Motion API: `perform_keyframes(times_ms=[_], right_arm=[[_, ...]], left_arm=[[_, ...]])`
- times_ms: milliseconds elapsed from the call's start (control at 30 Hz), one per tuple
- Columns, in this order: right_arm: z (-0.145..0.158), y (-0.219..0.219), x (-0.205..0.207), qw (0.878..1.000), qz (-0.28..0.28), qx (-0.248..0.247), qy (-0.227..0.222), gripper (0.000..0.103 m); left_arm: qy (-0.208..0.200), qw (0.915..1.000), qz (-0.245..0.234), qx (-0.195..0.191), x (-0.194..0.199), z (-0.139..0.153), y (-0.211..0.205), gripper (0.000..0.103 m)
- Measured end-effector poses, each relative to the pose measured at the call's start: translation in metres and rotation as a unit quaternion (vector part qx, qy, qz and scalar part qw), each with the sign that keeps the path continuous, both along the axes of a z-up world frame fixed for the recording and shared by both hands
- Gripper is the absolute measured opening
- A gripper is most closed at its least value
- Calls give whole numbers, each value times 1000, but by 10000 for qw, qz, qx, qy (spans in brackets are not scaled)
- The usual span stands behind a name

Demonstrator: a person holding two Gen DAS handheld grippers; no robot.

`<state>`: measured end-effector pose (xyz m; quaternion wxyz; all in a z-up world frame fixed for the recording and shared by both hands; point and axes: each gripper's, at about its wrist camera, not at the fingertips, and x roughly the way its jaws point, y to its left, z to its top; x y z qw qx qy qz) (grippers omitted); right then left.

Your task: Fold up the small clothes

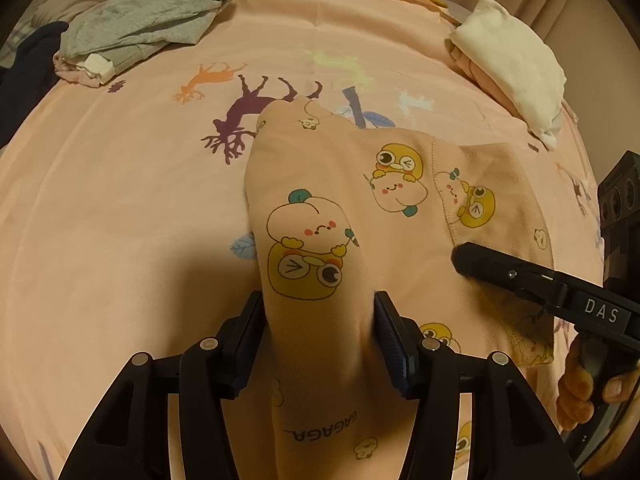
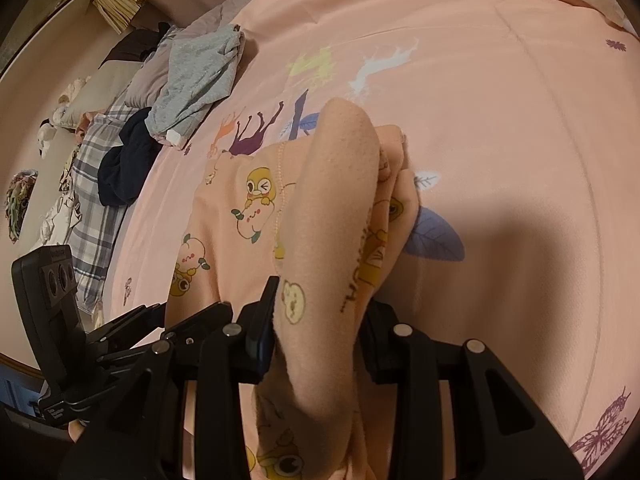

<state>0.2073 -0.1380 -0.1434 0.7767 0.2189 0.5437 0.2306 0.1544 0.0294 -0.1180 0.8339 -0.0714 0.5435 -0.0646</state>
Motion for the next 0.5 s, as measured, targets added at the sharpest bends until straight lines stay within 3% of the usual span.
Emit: perform_keyframes(times_ms=[500], right_arm=[[1,-15,0,9998,-140,147,-18,39]], left_arm=[[-17,10000,15,70,-4,3,2,57]])
